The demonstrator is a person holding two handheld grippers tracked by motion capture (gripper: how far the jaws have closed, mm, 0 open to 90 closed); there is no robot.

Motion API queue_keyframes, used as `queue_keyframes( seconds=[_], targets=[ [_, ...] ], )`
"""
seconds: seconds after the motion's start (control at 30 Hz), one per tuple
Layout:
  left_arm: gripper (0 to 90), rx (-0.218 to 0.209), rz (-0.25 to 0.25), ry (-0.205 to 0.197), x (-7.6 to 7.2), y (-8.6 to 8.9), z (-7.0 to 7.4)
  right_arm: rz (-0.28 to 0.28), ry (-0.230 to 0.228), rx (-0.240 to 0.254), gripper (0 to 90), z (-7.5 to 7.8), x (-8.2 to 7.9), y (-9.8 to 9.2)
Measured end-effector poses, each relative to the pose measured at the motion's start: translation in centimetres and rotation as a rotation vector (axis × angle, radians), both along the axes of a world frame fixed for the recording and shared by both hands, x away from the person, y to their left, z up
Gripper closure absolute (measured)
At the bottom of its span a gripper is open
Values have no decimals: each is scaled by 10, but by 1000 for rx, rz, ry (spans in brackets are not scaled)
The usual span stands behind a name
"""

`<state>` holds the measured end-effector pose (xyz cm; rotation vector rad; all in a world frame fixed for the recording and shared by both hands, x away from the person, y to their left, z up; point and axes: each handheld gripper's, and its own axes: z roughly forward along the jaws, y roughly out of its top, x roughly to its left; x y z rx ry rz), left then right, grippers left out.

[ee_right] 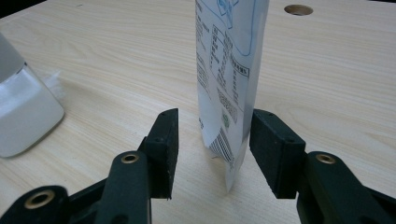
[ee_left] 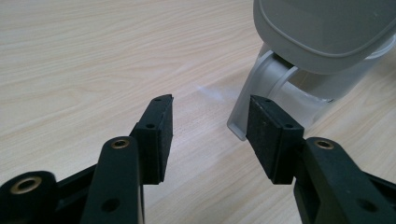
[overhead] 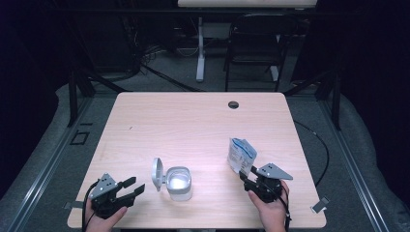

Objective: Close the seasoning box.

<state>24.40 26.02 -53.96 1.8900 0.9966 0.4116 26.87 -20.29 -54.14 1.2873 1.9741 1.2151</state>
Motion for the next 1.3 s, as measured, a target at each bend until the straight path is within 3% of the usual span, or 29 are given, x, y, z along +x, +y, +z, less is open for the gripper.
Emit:
queue_keyframes(
  seconds=[0.23,0.57,1.03,1.3],
  targets=[
    [716,23,-48,-1,5,-8,10,1,-6,-12,509,3,-7,-5],
    [894,45,-85,-31,11,-22,27,-19,-8,-20,503,0,-9,-13],
    [900,28,-106,-53,7,-33,38,-22,-44,-69,472,3,-21,-10],
    [900,37,-121,-47,8,-42,41,-4,-47,-92,465,-1,-29,-7]
  ],
)
